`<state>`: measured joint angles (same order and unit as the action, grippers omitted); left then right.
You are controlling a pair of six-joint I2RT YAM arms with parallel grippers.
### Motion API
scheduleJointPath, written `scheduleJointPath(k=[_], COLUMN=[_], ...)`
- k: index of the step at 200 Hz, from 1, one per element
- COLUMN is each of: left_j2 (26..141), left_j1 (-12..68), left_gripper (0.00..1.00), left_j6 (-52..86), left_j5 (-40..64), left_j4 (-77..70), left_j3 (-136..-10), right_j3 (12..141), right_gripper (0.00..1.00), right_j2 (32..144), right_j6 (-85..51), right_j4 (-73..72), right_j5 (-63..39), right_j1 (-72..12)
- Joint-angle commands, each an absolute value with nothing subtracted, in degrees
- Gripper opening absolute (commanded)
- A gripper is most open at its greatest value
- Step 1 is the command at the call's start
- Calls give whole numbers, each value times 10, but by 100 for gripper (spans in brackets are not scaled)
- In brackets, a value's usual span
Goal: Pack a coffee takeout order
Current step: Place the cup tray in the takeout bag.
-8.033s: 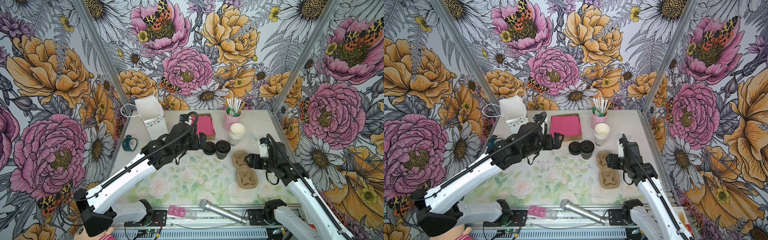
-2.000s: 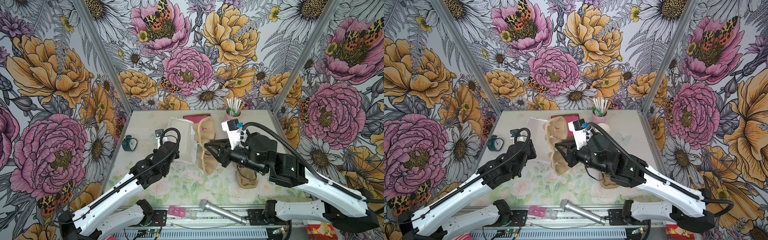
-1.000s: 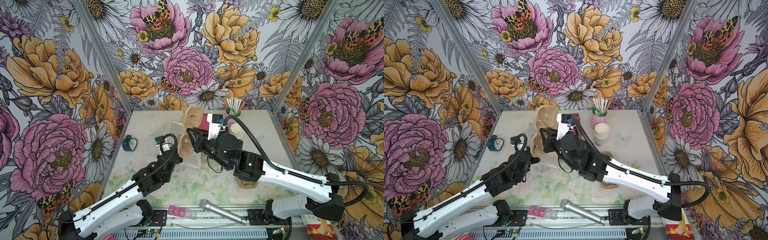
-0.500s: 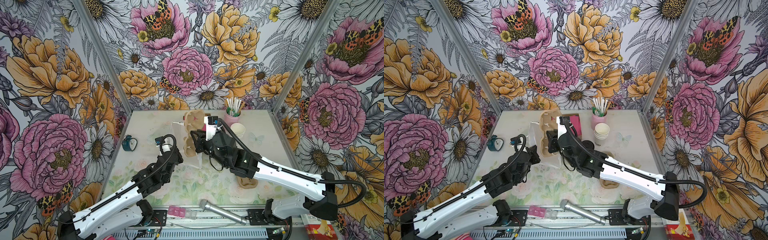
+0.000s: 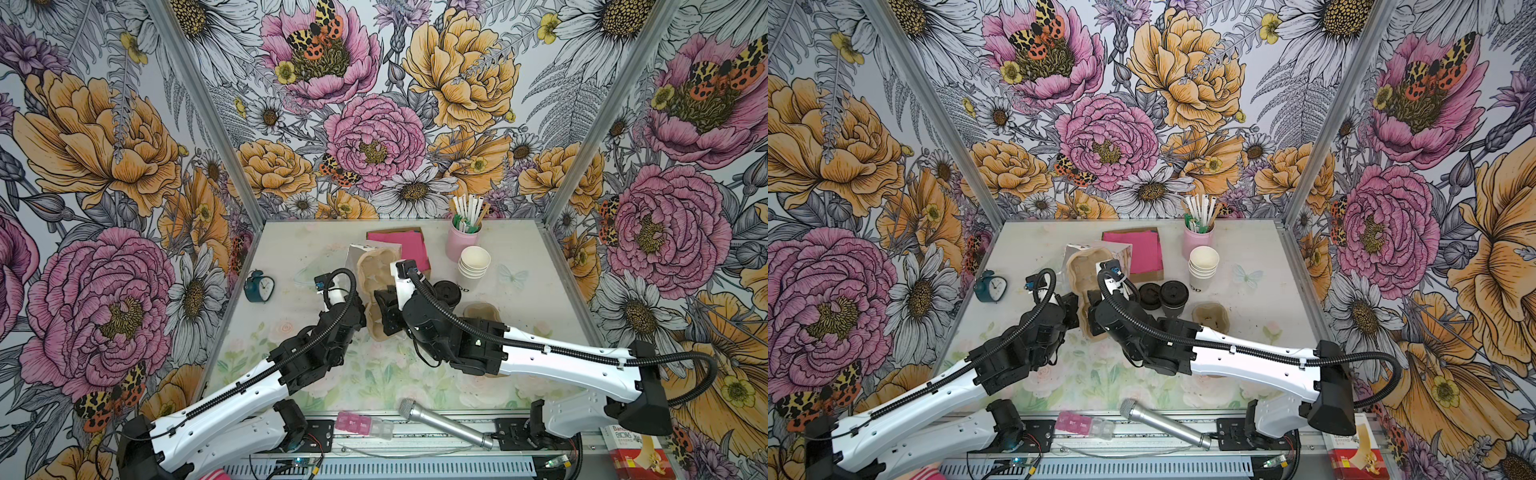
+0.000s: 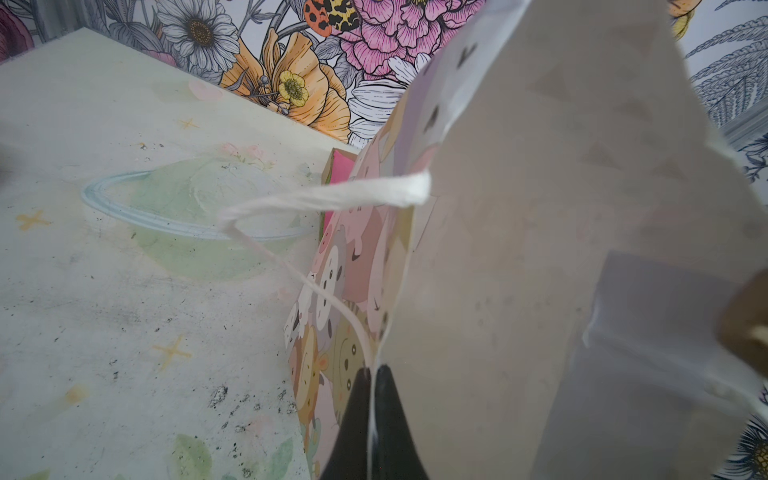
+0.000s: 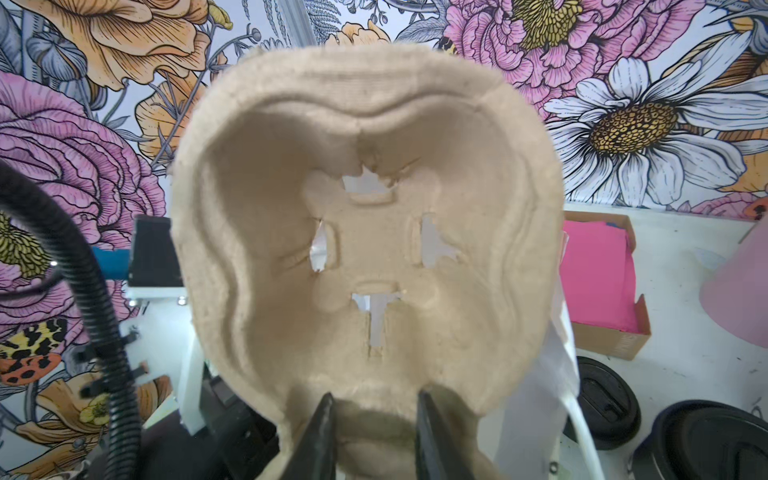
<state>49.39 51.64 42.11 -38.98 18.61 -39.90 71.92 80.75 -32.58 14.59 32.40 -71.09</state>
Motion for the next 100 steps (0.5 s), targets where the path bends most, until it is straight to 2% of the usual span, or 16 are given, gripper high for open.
scheduleJointPath(k=[1, 100], left_j2=[492, 500], left_j1=[523, 535], left_gripper=[0, 0], left_j6=[429, 417], left_j5=[-381, -360], left_j4=[174, 174], left_j3=[-396, -402], right_j3=[709, 707], right_gripper=[7, 8], right_j2=[818, 852], right_j6=[-342, -403], right_j4=[172, 261], right_j5=[331, 269], right_j1=[-717, -656])
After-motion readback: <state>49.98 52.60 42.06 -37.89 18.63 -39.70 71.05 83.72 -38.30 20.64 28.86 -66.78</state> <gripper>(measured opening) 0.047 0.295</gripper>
